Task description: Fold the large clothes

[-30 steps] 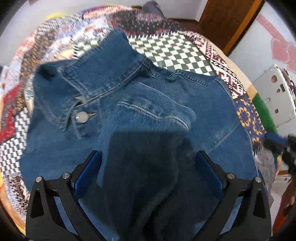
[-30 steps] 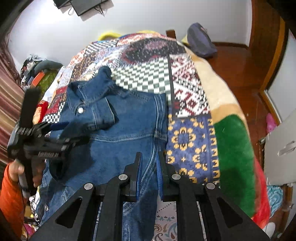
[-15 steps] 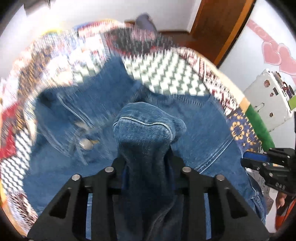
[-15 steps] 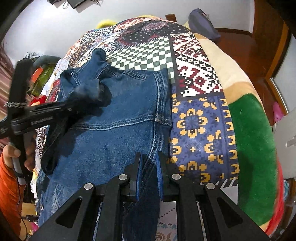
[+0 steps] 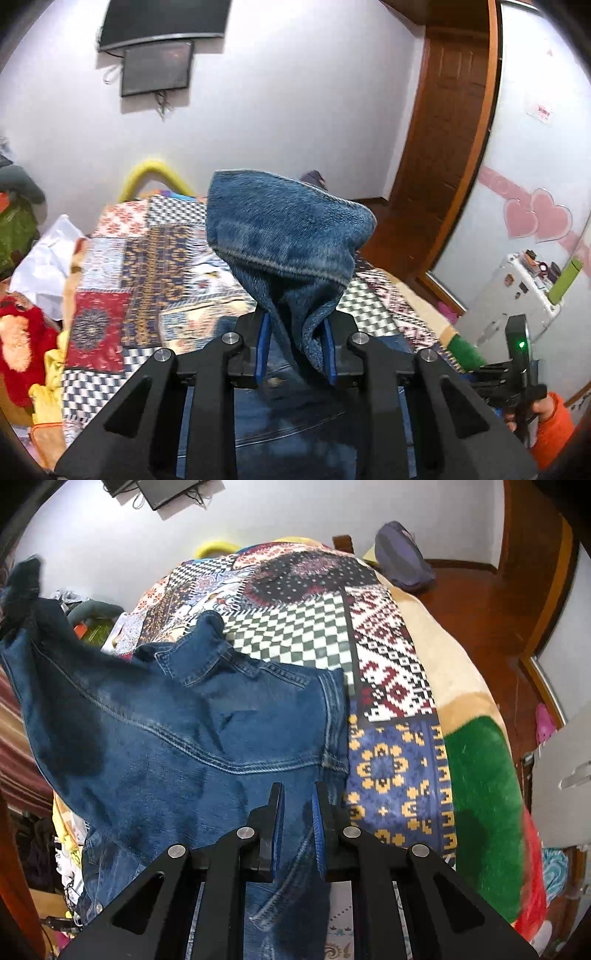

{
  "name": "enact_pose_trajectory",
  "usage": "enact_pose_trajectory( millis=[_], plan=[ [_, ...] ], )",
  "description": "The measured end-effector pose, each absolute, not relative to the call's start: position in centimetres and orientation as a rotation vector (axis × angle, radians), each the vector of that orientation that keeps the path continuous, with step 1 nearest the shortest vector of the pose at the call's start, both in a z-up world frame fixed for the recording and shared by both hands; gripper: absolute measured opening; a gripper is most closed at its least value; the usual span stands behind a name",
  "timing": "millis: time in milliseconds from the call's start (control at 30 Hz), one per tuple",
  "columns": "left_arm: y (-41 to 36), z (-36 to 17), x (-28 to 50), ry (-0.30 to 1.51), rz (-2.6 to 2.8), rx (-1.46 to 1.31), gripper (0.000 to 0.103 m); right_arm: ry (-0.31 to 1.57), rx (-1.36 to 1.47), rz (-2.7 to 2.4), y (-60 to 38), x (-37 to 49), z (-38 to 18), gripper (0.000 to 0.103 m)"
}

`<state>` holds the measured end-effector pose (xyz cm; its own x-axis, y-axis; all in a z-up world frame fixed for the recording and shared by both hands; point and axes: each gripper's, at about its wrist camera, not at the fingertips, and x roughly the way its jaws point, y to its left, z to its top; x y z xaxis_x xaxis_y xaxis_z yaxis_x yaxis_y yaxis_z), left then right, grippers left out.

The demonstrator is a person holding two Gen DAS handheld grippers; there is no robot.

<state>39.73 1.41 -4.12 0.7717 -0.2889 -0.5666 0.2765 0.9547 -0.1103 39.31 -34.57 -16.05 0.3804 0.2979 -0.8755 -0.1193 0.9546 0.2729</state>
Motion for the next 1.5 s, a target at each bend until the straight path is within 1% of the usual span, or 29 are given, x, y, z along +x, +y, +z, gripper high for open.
enact_pose_trajectory(
  millis=[133, 267, 367, 567, 667, 767, 1033, 1067, 1100, 1300, 1367, 1500],
  plan=[
    [5.0, -7.2, 39.5, 0.687, -0.234, -0.034, 0.02, 1.194, 0.142, 0.265, -33.0, 39.6, -17.3, 0.011],
    [9.8, -12.3, 39.8, 0.8, -0.164, -0.118, 0.02, 1.252, 0.087, 0.271, -31.6, 39.5, -19.4, 0.011],
    [13.5, -17.1, 39.4, 0.899, -0.127, -0.235, 0.019, 1.247, 0.04, 0.278, -30.8, 39.3, -20.2, 0.011],
    [16.0, -23.6, 36.6, 1.007, -0.102, -0.344, 0.02, 1.239, -0.026, 0.271, -30.1, 39.0, -20.3, 0.011],
    [17.1, -25.2, 35.1, 1.018, -0.081, -0.382, 0.02, 1.225, -0.095, 0.273, -29.5, 38.6, -20.3, 0.011],
    [18.5, -26.8, 33.8, 1.035, -0.101, -0.46, 0.02, 1.214, -0.145, 0.265, -29.1, 38.2, -20.4, 0.011],
    [18.5, -27.7, 31.8, 1.045, -0.069, -0.467, 0.024, 1.193, -0.291, 0.179, -27.9, 37.3, -20.6, 0.011],
    [18.5, -27.7, 31.5, 1.044, -0.062, -0.472, 0.025, 1.193, -0.322, 0.148, -27.9, 37.2, -20.7, 0.015],
    [18.6, -27.8, 31.2, 1.047, -0.057, -0.473, 0.027, 1.189, -0.327, 0.148, -28.1, 37.0, -20.8, 0.017],
    [19.1, -27.8, 29.6, 1.046, -0.016, -0.476, 0.036, 1.22, -0.17, 0.194, -30.3, 36.9, -20.8, 0.018],
    [19.0, -27.6, 29.0, 1.044, -0.001, -0.461, 0.038, 1.219, -0.179, 0.189, -30.5, 36.7, -20.8, 0.018],
    [18.5, -27.7, 28.6, 1.064, 0.034, -0.4, 0.048, 1.22, -0.213, 0.162, -31.0, 36.2, -21.3, 0.019]
  ],
)
